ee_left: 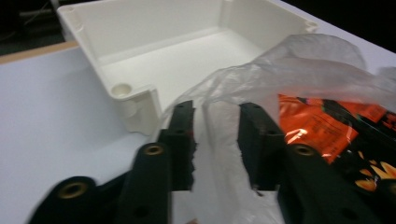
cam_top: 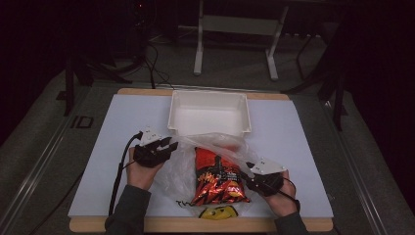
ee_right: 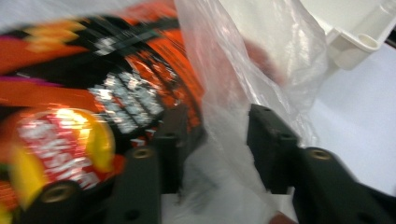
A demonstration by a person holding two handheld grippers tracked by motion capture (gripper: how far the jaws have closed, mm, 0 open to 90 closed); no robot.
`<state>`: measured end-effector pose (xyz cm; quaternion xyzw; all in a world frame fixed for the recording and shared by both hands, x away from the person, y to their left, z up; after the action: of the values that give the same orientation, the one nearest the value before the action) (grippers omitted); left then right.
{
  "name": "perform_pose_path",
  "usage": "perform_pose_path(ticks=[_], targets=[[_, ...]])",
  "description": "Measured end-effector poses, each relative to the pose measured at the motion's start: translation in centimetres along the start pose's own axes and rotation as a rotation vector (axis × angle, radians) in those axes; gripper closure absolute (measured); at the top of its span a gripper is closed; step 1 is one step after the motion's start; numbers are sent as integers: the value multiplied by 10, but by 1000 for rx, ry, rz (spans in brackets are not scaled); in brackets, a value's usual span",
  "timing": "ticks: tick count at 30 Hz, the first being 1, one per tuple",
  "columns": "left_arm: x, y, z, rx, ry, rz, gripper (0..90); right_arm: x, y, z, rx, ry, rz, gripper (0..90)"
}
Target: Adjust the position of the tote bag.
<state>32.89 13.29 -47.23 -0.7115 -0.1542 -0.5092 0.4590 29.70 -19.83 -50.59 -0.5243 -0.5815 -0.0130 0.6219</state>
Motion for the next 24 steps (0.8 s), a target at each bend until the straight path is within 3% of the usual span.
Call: perform_pose_path(ticks=[3, 10, 12, 15, 20, 24], targets=[[0, -5, -5, -3, 32, -7, 547, 3, 3, -1, -6, 4, 2, 873], [0, -23, -16, 22, 88, -39, 454, 7, -2, -11, -39, 63, -29, 893], [0, -27, -19, 28, 99, -49, 451, 7, -3, -13, -44, 73, -30, 893], [-1, -32, -25, 0, 119, -58, 502, 7, -2, -15, -47, 91, -31, 895], [-5, -29, -40, -57, 192, -22, 596, 7, -2, -17, -47, 110, -36, 895], [-11, -13, -44, -35, 232, 45, 544, 9, -1, -18, -44, 114, -39, 895]])
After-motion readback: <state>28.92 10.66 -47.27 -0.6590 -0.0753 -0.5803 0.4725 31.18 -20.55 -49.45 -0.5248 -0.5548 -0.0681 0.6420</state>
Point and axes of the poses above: each handheld gripper's, and its own axes: y roughly forward along the jaws, x roughly out of its top, z roughly to its left, the point moved 3 cm from there along y, roughly forward along the jaws
